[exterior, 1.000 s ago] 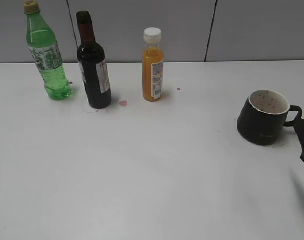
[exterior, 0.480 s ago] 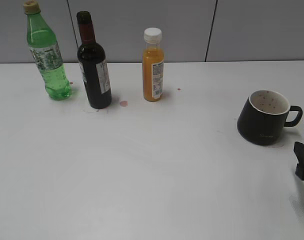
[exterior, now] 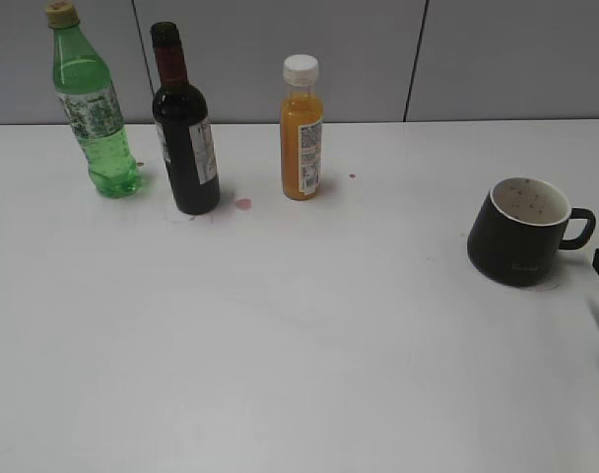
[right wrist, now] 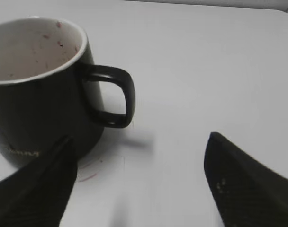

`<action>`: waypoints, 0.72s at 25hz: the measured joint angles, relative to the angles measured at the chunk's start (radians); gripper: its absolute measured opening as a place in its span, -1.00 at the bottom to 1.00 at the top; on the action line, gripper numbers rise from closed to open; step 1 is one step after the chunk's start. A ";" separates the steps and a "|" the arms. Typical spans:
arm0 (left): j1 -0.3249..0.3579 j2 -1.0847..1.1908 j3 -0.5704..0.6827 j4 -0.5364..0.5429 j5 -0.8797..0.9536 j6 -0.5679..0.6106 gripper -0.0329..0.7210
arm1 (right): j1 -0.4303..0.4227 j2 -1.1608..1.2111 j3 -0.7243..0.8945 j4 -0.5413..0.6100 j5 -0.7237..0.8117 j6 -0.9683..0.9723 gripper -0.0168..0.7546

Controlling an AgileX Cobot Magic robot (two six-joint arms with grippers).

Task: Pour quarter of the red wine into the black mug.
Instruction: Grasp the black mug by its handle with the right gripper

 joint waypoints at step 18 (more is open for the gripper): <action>0.000 0.000 0.000 0.000 0.000 0.000 0.65 | -0.040 0.173 -0.205 -0.150 0.000 0.065 0.70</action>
